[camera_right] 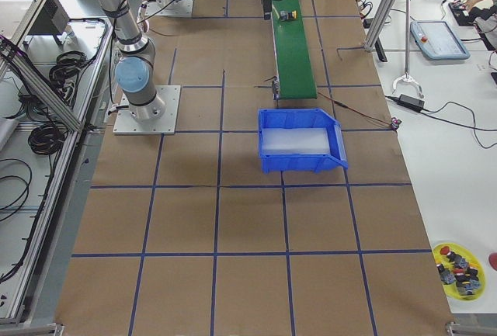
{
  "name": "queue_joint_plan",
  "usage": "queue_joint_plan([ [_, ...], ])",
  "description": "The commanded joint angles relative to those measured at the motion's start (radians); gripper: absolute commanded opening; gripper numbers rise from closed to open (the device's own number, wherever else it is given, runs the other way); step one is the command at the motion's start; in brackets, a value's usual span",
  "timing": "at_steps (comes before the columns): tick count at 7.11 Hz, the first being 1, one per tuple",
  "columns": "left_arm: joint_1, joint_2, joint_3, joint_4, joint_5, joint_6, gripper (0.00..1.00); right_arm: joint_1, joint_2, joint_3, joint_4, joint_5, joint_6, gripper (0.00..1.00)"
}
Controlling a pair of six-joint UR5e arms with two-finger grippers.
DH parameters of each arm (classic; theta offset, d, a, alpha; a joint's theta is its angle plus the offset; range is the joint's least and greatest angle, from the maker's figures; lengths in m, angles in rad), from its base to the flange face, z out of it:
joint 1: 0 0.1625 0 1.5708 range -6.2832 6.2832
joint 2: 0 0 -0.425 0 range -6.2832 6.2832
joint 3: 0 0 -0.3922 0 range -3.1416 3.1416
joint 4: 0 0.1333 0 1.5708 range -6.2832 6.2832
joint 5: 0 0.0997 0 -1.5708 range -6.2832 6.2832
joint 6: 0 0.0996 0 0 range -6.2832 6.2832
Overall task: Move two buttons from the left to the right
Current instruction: 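Grasp the red-capped button with the left gripper and lift it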
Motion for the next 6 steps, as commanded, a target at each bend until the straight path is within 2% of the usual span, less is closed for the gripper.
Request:
queue_joint_plan([
  [1,0.000,-0.029,-0.002,0.023,0.000,-0.014,0.99,0.000,-0.001,-0.004,0.002,0.001,-0.002,1.00],
  [4,0.000,-0.046,-0.002,0.023,-0.003,-0.017,0.98,0.000,0.001,-0.004,0.001,0.002,-0.002,1.00],
  [5,-0.001,-0.046,-0.002,0.021,-0.003,-0.018,0.87,0.000,0.001,-0.005,-0.001,0.004,-0.002,1.00],
  [6,-0.003,-0.047,0.000,0.021,0.000,-0.027,0.68,0.000,0.010,-0.005,-0.002,0.004,-0.002,1.00],
])
